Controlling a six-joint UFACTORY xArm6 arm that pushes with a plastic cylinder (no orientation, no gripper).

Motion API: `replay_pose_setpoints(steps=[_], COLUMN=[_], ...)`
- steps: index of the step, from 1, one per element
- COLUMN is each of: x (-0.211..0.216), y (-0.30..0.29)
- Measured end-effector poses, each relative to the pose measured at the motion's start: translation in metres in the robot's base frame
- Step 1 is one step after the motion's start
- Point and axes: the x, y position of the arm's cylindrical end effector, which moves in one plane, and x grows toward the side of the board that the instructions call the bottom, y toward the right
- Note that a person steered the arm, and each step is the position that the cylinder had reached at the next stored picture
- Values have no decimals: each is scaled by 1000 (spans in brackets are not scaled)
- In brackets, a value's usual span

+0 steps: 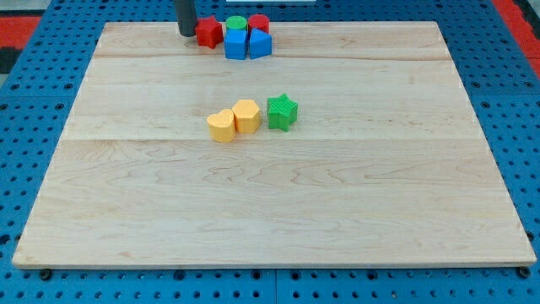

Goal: Separate the yellow heart from the yellow hexagon

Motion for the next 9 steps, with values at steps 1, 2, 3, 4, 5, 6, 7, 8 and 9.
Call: replay_pose_setpoints(steps=[1, 2, 3, 4, 5, 6, 7, 8, 9], x=[0, 0, 14, 54, 112, 178, 225, 263, 269], y=[8, 11, -13, -38, -39, -31, -10, 19, 58])
